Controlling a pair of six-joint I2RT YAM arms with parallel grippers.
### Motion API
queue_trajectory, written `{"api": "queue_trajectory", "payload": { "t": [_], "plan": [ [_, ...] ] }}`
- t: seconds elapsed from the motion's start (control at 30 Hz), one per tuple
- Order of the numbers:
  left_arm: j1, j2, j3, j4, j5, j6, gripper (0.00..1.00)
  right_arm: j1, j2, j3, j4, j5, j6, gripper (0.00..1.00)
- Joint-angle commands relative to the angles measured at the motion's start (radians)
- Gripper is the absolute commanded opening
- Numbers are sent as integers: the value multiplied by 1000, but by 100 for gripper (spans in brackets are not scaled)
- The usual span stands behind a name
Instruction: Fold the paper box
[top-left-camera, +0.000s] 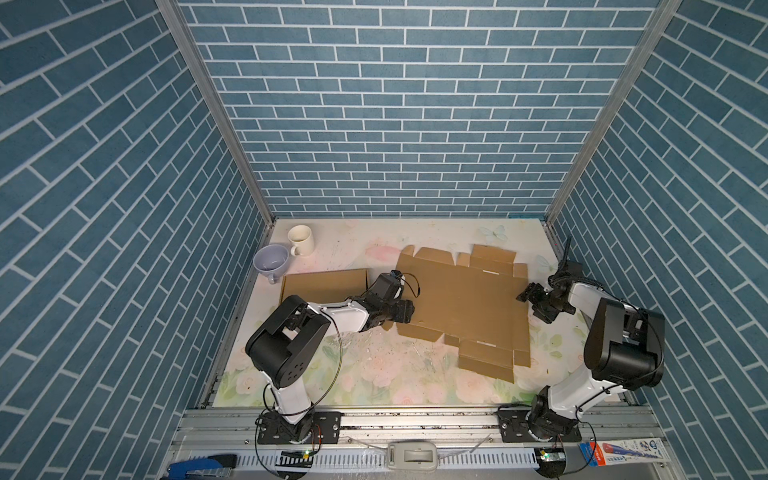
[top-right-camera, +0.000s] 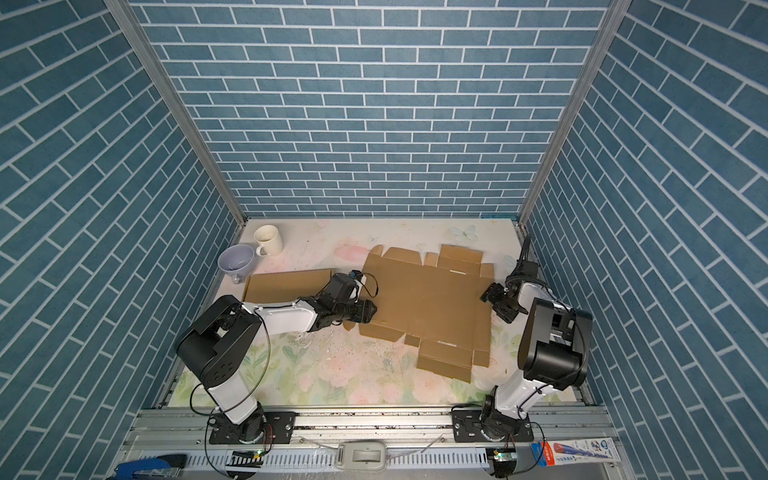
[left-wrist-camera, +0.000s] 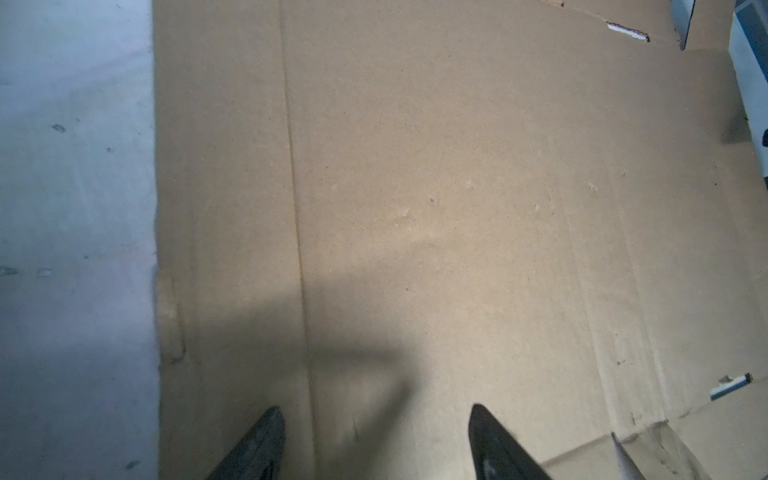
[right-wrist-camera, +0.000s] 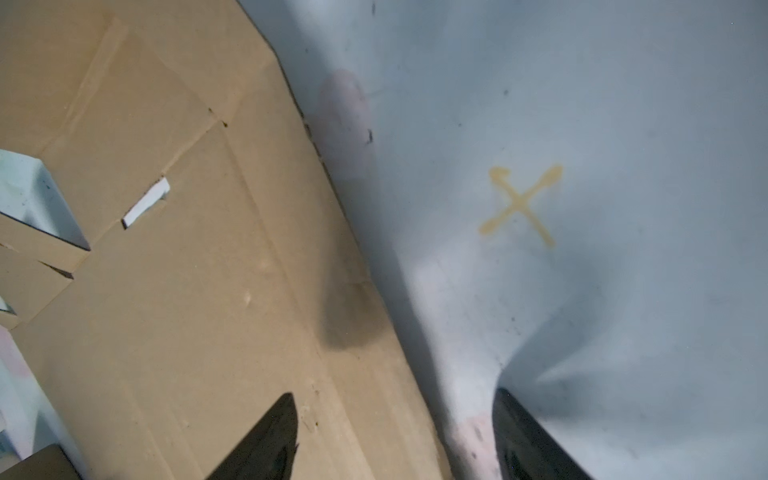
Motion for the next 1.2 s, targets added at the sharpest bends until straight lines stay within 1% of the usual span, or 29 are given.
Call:
{"api": "queue_trajectory", "payload": {
  "t": [0.0,0.1,0.2,0.33,0.4,0.53,0.7,0.9,1.0,1.07,1.1,1.17],
  "plan": [
    [0,20,-59,-122,-11,-16,72,12,46,9,-8,-77,-28,73],
    [0,28,-66,-110,-6,-25,71,34,33,-8,-4,-125,-28,71],
    [0,33,-58,-113,-5,-24,72,39,-38,-52,12,-156,-11,70],
    [0,34,-52,-116,-6,-17,72,54,-120,-40,-79,-132,-44,68],
    [0,39,-48,-119,-8,-16,72,76,-131,-32,-128,-103,-64,66],
    [0,49,-49,-107,-4,-20,72,102,-113,-34,-138,-45,-73,61],
    [0,41,-48,-114,-6,-19,72,125,-73,3,-164,55,-79,51],
    [0,38,-48,-124,-7,-16,72,156,-12,47,-179,158,-96,35],
    [-1,23,-48,-136,0,-19,72,181,22,81,-198,242,-109,22],
    [-4,-1,-45,-154,33,-8,72,215,42,127,-240,339,-131,12],
    [-5,-19,-39,-170,68,5,72,235,47,150,-262,382,-146,8],
    [-5,-94,-9,-244,132,41,74,296,52,221,-332,525,-199,4]
  ]
}}
